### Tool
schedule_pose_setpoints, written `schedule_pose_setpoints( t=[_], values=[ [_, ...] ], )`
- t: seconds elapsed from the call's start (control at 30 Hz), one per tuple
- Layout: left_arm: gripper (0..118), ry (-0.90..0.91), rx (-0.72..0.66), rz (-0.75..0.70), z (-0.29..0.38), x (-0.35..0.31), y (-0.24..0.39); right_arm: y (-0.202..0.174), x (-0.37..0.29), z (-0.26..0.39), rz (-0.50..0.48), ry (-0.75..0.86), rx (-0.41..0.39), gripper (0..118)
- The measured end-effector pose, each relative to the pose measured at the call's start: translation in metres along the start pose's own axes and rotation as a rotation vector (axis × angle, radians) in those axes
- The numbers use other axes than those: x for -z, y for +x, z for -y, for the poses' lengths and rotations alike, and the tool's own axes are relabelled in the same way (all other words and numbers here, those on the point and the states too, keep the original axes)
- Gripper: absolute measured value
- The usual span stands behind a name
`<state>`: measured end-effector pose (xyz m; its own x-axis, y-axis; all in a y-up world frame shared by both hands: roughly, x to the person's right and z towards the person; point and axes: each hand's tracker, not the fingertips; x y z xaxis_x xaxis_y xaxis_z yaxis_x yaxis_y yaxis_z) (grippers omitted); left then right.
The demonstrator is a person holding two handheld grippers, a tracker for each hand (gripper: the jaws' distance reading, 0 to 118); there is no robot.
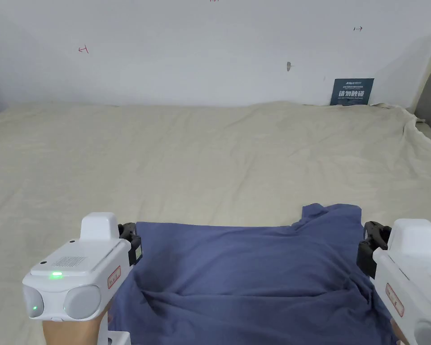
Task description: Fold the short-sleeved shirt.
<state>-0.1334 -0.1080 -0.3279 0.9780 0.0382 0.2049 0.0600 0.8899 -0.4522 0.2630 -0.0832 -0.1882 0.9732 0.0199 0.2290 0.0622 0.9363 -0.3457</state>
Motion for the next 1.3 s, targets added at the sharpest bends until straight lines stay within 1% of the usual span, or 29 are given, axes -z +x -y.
schedule_pose_setpoints(
  t=[0.2, 0.37, 0.53, 0.57, 0.6, 0.63, 0.7, 0.73, 0.77, 0.83, 0.9, 1.07, 1.1, 1.13, 1.17, 1.2, 1.23, 1.3],
  values=[
    [0, -0.058, -0.034, 0.039, -0.015, 0.044, -0.01, 0.002, 0.027, -0.003, -0.01, -0.018, -0.017, 0],
    [0, -0.17, -0.014, 0.037, -0.031, 0.113, -0.025, 0.005, 0.054, -0.006, -0.011, -0.037, -0.017, 0],
    [0, -0.303, -0.036, 0.039, -0.043, 0.187, -0.045, 0.006, 0.083, -0.003, 0.005, -0.081, -0.033, 0],
    [4, -0.335, -0.048, 0.038, -0.044, 0.2, -0.049, 0.007, 0.089, -0.001, 0.008, -0.089, -0.032, 0],
    [12, -0.372, -0.055, 0.04, -0.045, 0.215, -0.052, 0.009, 0.095, 0.0, 0.01, -0.099, -0.031, 0],
    [31, -0.393, -0.057, 0.021, -0.045, 0.227, -0.055, 0.01, 0.101, 0.001, 0.013, -0.107, -0.031, 0],
    [75, -0.426, -0.051, -0.002, -0.043, 0.249, -0.057, 0.01, 0.109, 0.004, 0.024, -0.125, -0.035, 0],
    [93, -0.459, -0.041, -0.02, -0.041, 0.258, -0.058, 0.011, 0.114, 0.005, 0.027, -0.132, -0.036, 0],
    [98, -0.479, -0.024, -0.035, -0.038, 0.267, -0.058, 0.012, 0.119, 0.006, 0.032, -0.139, -0.035, 0],
    [98, -0.486, -0.001, -0.041, -0.03, 0.283, -0.058, 0.014, 0.124, 0.009, 0.035, -0.151, -0.027, 0],
    [98, -0.535, 0.019, -0.046, -0.02, 0.297, -0.059, 0.016, 0.129, 0.011, 0.041, -0.159, -0.019, 0],
    [93, -0.585, 0.002, -0.067, 0.004, 0.322, -0.057, 0.021, 0.137, 0.016, 0.053, -0.183, -0.02, 0],
    [87, -0.599, 0.001, -0.069, 0.009, 0.326, -0.056, 0.023, 0.139, 0.018, 0.057, -0.19, -0.02, 0],
    [73, -0.624, 0.001, -0.074, 0.014, 0.328, -0.055, 0.024, 0.139, 0.02, 0.058, -0.197, -0.019, 0],
    [65, -0.629, -0.001, -0.064, 0.016, 0.325, -0.052, 0.025, 0.139, 0.021, 0.059, -0.204, -0.018, 0],
    [62, -0.574, 0.02, -0.091, 0.013, 0.318, -0.049, 0.028, 0.14, 0.023, 0.06, -0.21, -0.016, 0],
    [43, -0.583, 0.018, -0.061, 0.013, 0.316, -0.046, 0.03, 0.141, 0.024, 0.06, -0.214, -0.013, 0],
    [12, -0.584, 0.041, -0.046, 0.011, 0.313, -0.043, 0.034, 0.146, 0.025, 0.058, -0.234, -0.007, 0]
  ],
)
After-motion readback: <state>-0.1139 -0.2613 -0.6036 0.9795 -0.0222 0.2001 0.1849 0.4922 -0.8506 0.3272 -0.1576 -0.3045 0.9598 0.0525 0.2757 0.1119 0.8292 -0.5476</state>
